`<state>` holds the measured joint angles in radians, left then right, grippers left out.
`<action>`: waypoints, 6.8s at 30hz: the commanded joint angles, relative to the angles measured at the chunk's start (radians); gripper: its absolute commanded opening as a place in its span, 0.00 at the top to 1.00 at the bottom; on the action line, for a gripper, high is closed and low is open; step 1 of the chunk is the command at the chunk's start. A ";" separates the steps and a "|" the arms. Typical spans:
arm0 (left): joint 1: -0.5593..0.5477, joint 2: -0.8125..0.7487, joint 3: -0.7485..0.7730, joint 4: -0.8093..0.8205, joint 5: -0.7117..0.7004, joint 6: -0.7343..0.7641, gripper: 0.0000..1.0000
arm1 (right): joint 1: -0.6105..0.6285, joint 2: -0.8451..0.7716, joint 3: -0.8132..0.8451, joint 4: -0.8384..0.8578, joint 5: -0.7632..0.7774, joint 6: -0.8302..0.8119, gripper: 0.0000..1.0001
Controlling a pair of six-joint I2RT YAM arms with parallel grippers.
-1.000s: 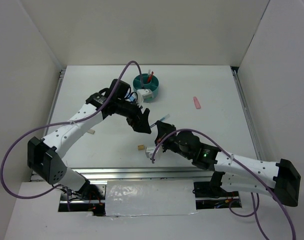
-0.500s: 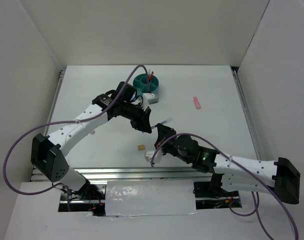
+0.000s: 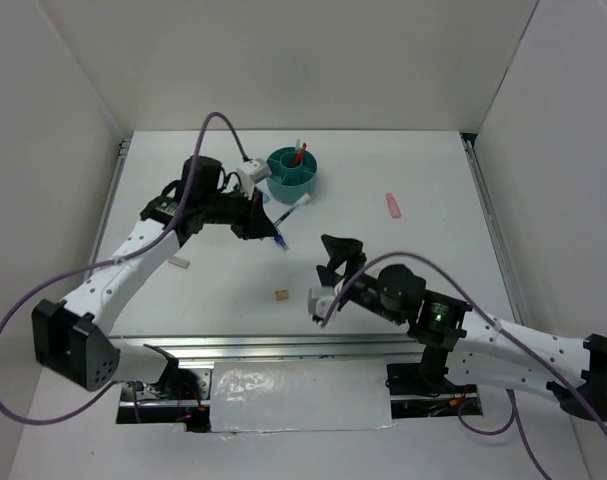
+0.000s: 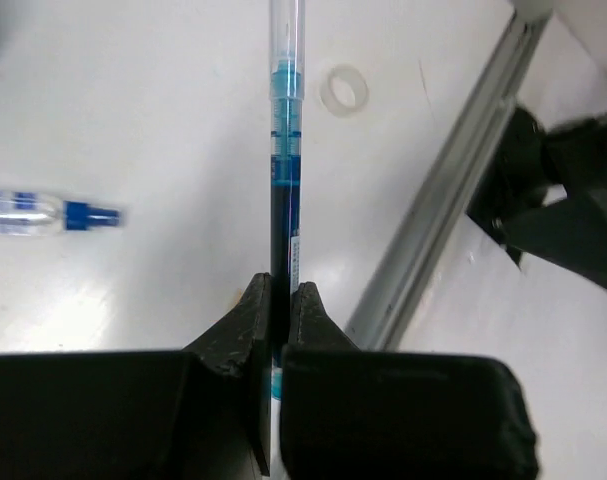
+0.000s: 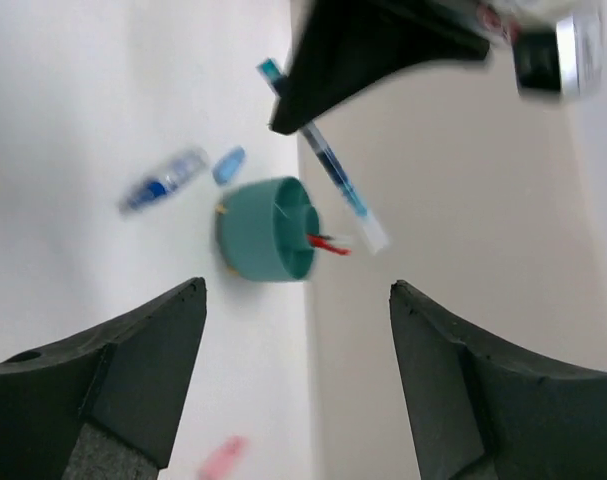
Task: Sort the stationery into containers
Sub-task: Pick up the pen from the center of the board, then place the pen in the storage box, then pick up the stationery from the center of the board, then place the stationery in the storage box.
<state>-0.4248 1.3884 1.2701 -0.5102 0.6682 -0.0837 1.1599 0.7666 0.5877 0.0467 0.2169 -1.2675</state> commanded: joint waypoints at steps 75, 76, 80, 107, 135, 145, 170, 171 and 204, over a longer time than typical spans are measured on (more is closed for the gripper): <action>0.281 -0.150 -0.097 0.208 -0.317 -0.160 0.01 | -0.710 1.251 1.298 0.059 -0.404 1.255 1.00; 0.282 -0.150 -0.100 0.211 -0.312 -0.160 0.01 | -0.710 1.255 1.305 0.062 -0.406 1.255 1.00; 0.284 -0.149 -0.123 0.226 -0.303 -0.156 0.01 | -0.713 1.281 1.342 0.061 -0.416 1.255 1.00; 0.264 -0.088 -0.175 0.193 -0.140 0.153 0.01 | -0.694 1.424 1.328 0.059 -0.418 1.169 0.69; 0.021 0.514 0.339 -0.398 -0.168 1.703 0.31 | -0.994 0.846 1.020 -0.197 -0.672 1.399 0.45; -0.084 0.641 0.322 -0.369 -0.416 1.903 0.38 | -1.184 0.668 0.830 -0.240 -0.744 1.410 0.46; -0.095 0.700 0.367 -0.266 -0.464 1.888 0.90 | -1.249 0.599 0.735 -0.251 -0.801 1.404 0.51; -0.095 0.669 0.376 -0.272 -0.434 1.866 0.91 | -1.250 0.597 0.735 -0.254 -0.804 1.402 0.51; 0.333 0.698 0.321 1.451 0.208 -0.459 1.00 | -1.261 0.622 0.730 -0.284 -0.814 1.389 0.54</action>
<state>-0.0883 2.0758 1.5402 0.7715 0.8810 -0.4938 -0.0864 1.3834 1.3163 -0.2298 -0.5880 0.1356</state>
